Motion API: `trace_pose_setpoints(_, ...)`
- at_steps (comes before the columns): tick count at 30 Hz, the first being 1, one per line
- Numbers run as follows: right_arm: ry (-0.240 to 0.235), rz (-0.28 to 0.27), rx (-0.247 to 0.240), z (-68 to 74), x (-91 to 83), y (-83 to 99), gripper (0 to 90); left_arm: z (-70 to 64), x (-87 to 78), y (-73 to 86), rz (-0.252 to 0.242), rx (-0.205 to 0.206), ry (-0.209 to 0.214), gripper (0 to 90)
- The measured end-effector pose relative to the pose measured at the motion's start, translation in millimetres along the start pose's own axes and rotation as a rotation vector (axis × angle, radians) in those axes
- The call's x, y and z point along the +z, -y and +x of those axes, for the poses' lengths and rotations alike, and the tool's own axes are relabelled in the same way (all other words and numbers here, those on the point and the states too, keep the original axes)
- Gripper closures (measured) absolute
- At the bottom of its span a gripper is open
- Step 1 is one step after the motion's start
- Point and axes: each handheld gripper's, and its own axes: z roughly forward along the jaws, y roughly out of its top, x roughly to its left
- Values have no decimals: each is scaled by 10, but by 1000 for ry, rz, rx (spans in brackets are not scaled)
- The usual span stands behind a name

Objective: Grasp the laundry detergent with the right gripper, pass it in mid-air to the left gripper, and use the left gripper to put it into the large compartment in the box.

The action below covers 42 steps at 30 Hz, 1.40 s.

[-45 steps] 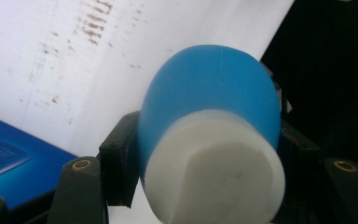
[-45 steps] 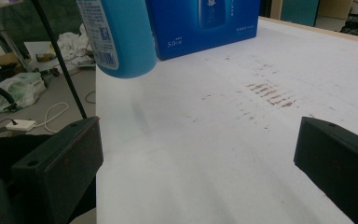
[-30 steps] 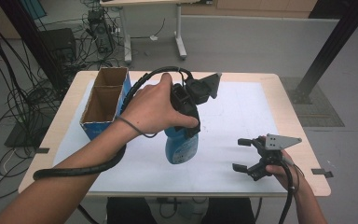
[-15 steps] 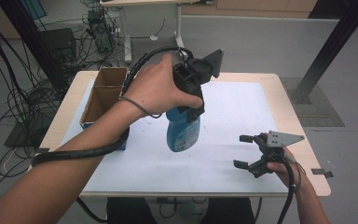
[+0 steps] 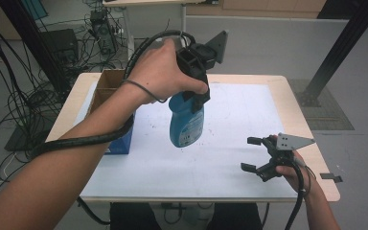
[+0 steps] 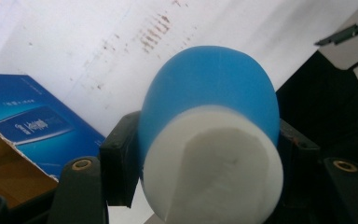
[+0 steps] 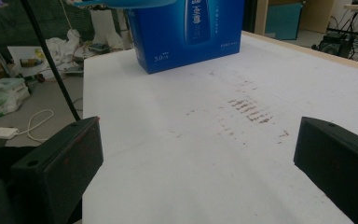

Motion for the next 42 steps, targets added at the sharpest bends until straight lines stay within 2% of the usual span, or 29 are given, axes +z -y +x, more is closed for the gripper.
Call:
trace_pose_setpoints(8,8,-5,-2,27,-31,3,13,133,-114,-40,-10,-48,-6,372)
trace_pose_setpoints(10,13,-9,-5,39,-49,2,12,186,-142,-48,-19,-71,-9,372)
trace_pose_setpoints(22,29,-27,0,73,-114,39,11,411,-207,-116,-15,-148,-6,372)
trace_pose_setpoints(24,32,-28,1,77,-116,40,11,456,-209,-122,-13,-168,-7,372)
trace_pose_setpoints(25,33,-29,1,76,-120,42,11,501,-207,-127,-9,-190,-10,372)
trace_pose_setpoints(28,35,-27,1,76,-123,39,11,549,-220,-131,-2,-204,-16,372)
trace_pose_setpoints(29,34,-30,1,73,-127,42,11,605,-233,-117,-4,-224,-18,372)
trace_pose_setpoints(30,34,-30,1,72,-128,42,11,605,-233,-117,-4,-224,-18,372)
trace_pose_setpoints(31,34,-30,2,70,-127,41,11,667,-245,-101,-7,-252,-18,372)
trace_pose_setpoints(33,32,-29,-1,67,-122,39,11,704,-258,-100,-4,-256,-18,372)
trace_pose_setpoints(34,32,-29,0,67,-119,38,11,778,-267,-87,-5,-280,-15,372)
trace_pose_setpoints(35,32,-29,0,67,-119,38,11,778,-267,-87,-5,-280,-15,372)
trace_pose_setpoints(40,31,-33,-1,69,-113,36,10,924,-287,-36,-12,-334,-18,372)
trace_pose_setpoints(41,34,-33,-1,74,-115,35,11,975,-288,-15,-13,-356,-22,372)
trace_pose_setpoints(42,34,-33,-1,74,-115,35,11,975,-288,-15,-13,-356,-22,371)
